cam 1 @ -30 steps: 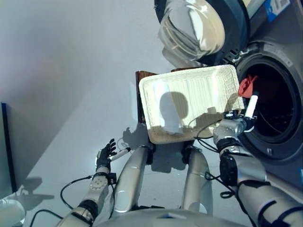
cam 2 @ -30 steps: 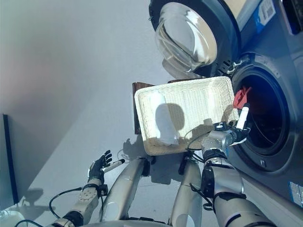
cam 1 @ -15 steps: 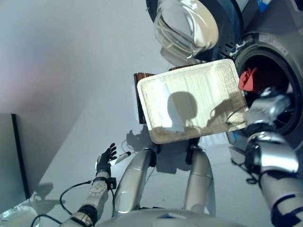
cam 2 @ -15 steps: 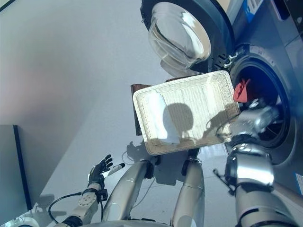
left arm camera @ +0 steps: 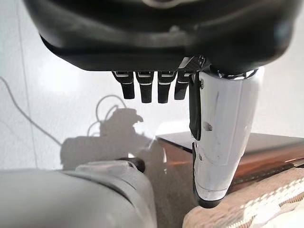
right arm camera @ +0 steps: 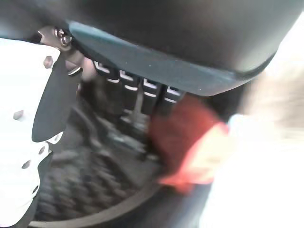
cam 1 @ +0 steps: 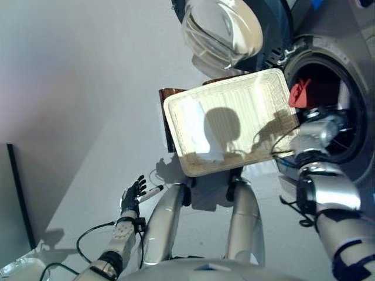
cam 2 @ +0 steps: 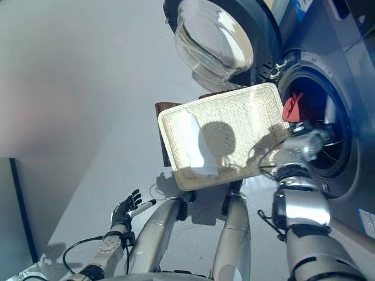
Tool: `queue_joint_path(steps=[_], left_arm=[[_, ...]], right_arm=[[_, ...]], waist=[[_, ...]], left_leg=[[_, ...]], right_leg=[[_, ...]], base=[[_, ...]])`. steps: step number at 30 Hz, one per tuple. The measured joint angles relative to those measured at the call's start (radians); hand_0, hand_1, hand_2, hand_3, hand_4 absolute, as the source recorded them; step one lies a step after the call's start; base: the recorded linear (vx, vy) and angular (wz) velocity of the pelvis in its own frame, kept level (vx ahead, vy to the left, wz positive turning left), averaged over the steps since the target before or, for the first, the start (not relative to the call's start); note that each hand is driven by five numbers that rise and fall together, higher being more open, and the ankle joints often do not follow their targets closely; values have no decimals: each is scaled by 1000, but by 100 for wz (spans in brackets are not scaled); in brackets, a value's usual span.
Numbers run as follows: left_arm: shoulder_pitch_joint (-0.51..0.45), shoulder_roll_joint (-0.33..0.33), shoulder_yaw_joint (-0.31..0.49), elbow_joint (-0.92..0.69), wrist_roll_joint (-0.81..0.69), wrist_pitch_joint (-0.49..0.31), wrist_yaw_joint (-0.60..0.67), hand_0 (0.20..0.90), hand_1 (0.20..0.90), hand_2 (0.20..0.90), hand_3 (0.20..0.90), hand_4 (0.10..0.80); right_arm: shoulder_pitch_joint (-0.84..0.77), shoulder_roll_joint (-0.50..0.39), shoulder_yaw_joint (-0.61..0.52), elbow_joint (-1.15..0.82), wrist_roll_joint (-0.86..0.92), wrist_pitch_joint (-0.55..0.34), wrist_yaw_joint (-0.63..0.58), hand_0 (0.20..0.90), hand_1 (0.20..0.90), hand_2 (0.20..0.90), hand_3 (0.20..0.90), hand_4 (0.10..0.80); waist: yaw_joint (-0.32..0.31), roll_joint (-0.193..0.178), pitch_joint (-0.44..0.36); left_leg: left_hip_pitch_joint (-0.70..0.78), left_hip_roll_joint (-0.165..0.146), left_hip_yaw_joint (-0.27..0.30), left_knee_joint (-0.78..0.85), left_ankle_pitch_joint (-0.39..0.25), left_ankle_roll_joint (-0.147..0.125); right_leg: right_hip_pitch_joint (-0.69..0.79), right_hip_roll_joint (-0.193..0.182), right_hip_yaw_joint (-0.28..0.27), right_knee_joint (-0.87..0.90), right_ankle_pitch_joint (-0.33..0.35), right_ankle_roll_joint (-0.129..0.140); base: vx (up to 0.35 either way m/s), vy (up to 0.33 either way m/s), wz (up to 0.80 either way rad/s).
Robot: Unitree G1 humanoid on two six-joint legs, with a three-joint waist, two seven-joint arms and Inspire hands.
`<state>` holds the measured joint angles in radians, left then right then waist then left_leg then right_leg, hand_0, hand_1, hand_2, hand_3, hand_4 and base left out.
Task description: Pick up the clothes and place them into the washing machine
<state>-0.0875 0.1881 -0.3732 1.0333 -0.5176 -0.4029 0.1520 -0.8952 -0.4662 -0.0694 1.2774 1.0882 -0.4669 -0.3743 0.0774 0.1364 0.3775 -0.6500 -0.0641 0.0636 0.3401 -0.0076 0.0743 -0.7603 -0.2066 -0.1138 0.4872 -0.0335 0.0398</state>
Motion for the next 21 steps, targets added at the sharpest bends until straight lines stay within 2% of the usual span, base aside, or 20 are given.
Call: queue_joint_path(steps=[3, 5, 6, 8, 11, 16, 21], left_arm=[[-2, 5, 2, 4, 16, 1, 23, 900, 900, 900, 900, 800], [1, 20, 7, -13, 49, -4, 58, 900, 900, 900, 900, 800], [-6, 27, 8, -21, 71, -12, 75, 900, 900, 900, 900, 800], [-14, 29, 7, -43, 92, -18, 94, 900, 900, 900, 900, 800], [-2, 36, 0, -80, 110, -19, 101, 900, 900, 900, 900, 800], [2, 45, -6, -113, 113, -19, 107, 900, 900, 900, 900, 800], [1, 55, -34, -152, 112, -21, 109, 900, 900, 900, 900, 800]], right_arm=[[-40, -10, 172, 140, -288, 127, -117, 900, 900, 900, 900, 800], [-41, -15, 324, 103, -589, 225, -264, 900, 900, 900, 900, 800], [-44, -30, 345, 75, -741, 243, -286, 900, 900, 900, 900, 800], [-97, -74, 401, 113, -911, 299, -308, 900, 900, 900, 900, 800], [-170, -114, 415, 171, -979, 357, -345, 900, 900, 900, 900, 800], [-257, -192, 444, 275, -1037, 386, -366, 900, 900, 900, 900, 800], [-279, -242, 454, 288, -1072, 416, -373, 900, 900, 900, 900, 800]], waist=[[12, -6, 4], [17, -17, 14], [17, -16, 34], [26, -17, 63], [50, -18, 65], [48, -20, 70], [49, -20, 70]], left_leg=[[-6, -2, -15, -8, 9, -7], [-27, -2, -20, 2, 11, -9], [-39, -2, -31, 8, 12, -11], [-43, -8, -46, 7, 26, -15], [-68, -12, -57, 8, 28, -16], [-111, -30, -63, 6, 45, -9], [-110, -40, -65, 6, 45, -6]], right_leg=[[-1, -3, -16, 4, -1, -1], [-19, -5, -27, 18, -6, -6], [-20, -10, -37, 22, -9, -5], [-22, -18, -50, 33, -14, -12], [-43, -24, -57, 34, -21, -9], [-86, -43, -64, 53, -12, -7], [-86, -55, -64, 62, -13, -6]], base=[[-69, -38, 14], [-57, -42, 15], [-37, -24, 25], [-38, -6, 31], [-36, 18, 16], [-19, 19, 12], [19, 26, 6]])
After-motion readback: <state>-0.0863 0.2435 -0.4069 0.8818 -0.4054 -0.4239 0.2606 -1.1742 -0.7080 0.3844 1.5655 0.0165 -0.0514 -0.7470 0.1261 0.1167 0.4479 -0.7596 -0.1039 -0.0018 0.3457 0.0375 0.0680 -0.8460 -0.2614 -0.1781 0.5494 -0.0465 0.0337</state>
